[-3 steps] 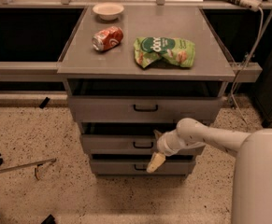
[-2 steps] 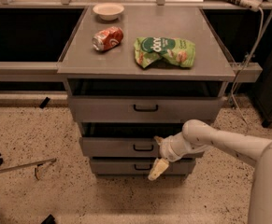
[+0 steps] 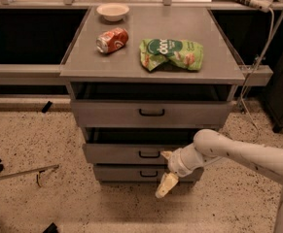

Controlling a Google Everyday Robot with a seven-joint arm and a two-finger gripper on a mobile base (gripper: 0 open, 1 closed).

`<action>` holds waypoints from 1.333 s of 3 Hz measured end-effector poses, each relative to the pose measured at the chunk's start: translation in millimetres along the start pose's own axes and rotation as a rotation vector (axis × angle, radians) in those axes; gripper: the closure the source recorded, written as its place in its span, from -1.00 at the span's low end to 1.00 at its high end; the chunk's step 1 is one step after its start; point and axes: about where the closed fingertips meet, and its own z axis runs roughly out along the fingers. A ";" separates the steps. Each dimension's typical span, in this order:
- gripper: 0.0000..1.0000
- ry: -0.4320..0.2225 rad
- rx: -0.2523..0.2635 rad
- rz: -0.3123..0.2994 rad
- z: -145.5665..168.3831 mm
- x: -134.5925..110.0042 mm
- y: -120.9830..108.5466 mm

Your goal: Open middle drawer

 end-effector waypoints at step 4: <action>-1.00 0.071 0.019 -0.088 35.6 -17.2 -99.6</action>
Offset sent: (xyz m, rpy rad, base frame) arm 0.1217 0.0175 0.0210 -0.0797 -0.2163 0.0208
